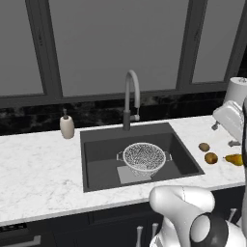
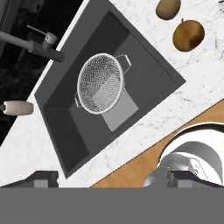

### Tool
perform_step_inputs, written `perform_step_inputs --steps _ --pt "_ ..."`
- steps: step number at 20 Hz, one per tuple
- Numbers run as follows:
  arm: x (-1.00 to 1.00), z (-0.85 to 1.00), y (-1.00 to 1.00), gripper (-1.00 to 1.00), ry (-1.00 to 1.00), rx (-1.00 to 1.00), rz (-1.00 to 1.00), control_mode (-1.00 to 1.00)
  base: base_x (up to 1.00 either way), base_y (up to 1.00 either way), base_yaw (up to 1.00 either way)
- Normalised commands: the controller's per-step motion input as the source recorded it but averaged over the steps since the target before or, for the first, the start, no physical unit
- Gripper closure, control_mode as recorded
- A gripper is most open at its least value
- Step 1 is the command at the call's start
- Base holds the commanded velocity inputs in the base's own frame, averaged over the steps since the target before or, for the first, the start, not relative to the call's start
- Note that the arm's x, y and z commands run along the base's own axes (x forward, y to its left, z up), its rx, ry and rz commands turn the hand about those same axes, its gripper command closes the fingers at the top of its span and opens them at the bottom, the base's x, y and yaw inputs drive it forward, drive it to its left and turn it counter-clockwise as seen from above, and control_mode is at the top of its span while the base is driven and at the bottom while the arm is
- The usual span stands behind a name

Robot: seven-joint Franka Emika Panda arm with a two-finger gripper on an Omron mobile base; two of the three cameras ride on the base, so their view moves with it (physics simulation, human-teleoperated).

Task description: Put the colander in the sink, put the pear, pear, kiwi in the colander, and turn on the sink faucet and pour water over the colander.

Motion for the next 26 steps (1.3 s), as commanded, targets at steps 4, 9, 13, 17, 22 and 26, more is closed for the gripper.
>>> perform_step_inputs --steps 4,9,13,17,22,26 --pt "0.13 -0.46 -0.56 -1.0 0.49 -0.57 -0.03 -1.0 0.0 0.0 0.0" --pt "0.05 -0.59 -0.08 -1.0 0.31 -0.73 0.0 -1.0 0.0 0.0 0.0" --pt "-0.07 -0.66 -0.34 -1.0 0.11 -0.32 0.12 -1.0 0.0 0.0 0.0" --pt "-0.13 -0.65 -0.95 -1.0 0.01 0.03 0.31 -1.0 0.0 0.0 0.0" --pt "0.07 -0.28 -0.91 -1.0 0.0 0.16 0.3 -1.0 0.0 0.0 0.0" --pt "0.42 0.0 -0.48 -1.0 0.11 0.07 0.22 -1.0 0.0 0.0 0.0"
